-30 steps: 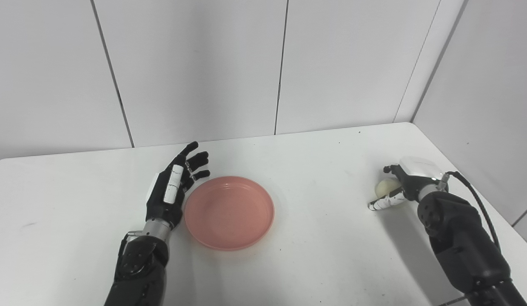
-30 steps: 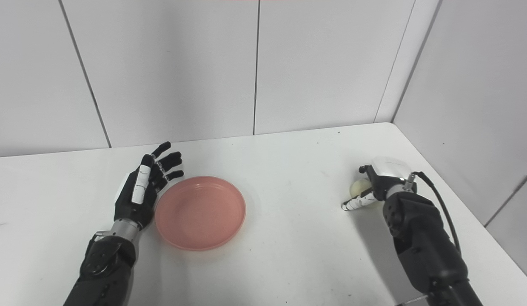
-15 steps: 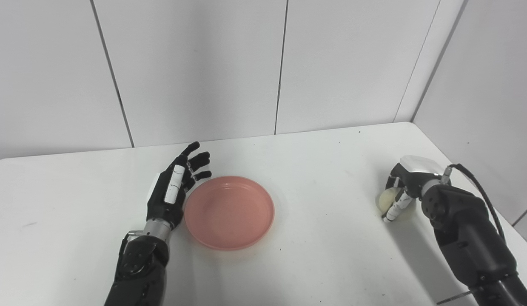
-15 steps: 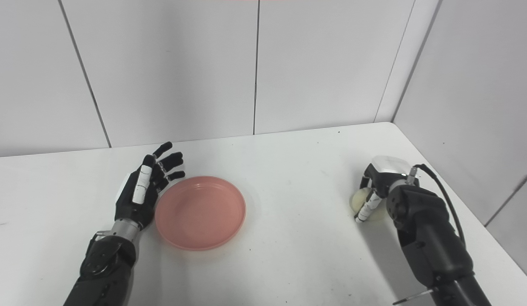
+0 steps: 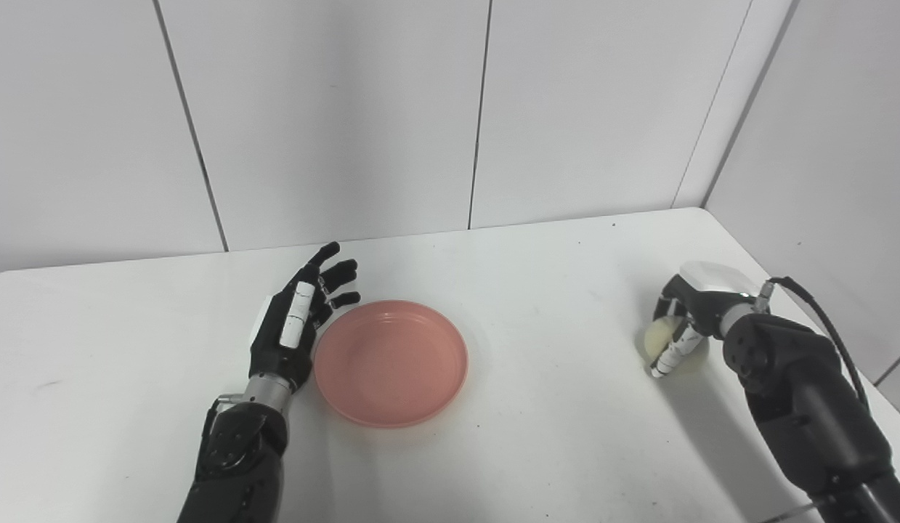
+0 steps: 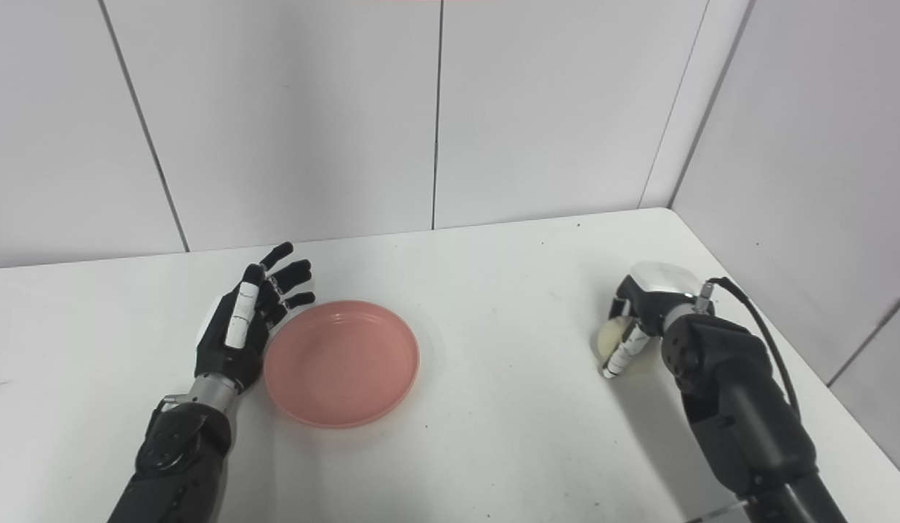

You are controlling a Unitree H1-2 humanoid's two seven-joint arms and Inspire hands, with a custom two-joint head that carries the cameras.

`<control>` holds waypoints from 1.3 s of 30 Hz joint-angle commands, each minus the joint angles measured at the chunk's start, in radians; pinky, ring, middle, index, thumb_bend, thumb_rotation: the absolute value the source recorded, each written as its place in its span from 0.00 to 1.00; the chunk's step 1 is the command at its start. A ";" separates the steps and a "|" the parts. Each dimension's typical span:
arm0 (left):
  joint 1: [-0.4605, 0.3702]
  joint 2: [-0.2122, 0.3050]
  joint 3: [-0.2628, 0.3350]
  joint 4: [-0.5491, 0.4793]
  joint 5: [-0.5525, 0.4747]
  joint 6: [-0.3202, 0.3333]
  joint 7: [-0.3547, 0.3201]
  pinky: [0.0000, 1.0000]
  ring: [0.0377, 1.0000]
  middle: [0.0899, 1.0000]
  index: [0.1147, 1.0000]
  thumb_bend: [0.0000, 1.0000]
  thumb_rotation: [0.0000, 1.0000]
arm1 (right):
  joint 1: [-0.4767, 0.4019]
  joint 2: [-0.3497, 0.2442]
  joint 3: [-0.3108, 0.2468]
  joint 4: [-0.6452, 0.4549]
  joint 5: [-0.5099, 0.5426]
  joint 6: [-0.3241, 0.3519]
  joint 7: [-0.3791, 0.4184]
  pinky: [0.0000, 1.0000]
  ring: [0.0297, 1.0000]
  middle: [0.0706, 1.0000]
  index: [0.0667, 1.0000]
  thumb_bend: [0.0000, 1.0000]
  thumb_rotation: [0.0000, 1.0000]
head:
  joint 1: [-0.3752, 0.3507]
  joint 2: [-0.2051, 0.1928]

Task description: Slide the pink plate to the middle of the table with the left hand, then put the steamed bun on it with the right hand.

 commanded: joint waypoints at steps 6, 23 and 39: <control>0.032 -0.004 -0.006 0.026 0.006 -0.021 0.007 0.69 0.82 0.74 0.81 0.89 0.80 | -0.095 0.006 0.016 -0.156 0.051 -0.013 -0.043 0.21 0.27 0.37 0.48 0.52 0.00 | 0.043 -0.001; 0.028 -0.034 -0.040 0.068 0.050 -0.079 0.053 0.64 0.80 0.76 0.79 0.90 0.84 | -0.257 0.187 0.169 -0.139 0.148 -0.169 -0.197 0.26 0.33 0.40 0.47 0.53 0.00 | 0.221 -0.017; 0.034 -0.063 -0.044 0.084 0.077 -0.090 0.099 0.64 0.78 0.75 0.79 0.84 0.80 | -0.331 0.360 0.349 0.049 0.157 -0.284 -0.315 0.36 0.42 0.46 0.44 0.53 0.00 | 0.310 -0.023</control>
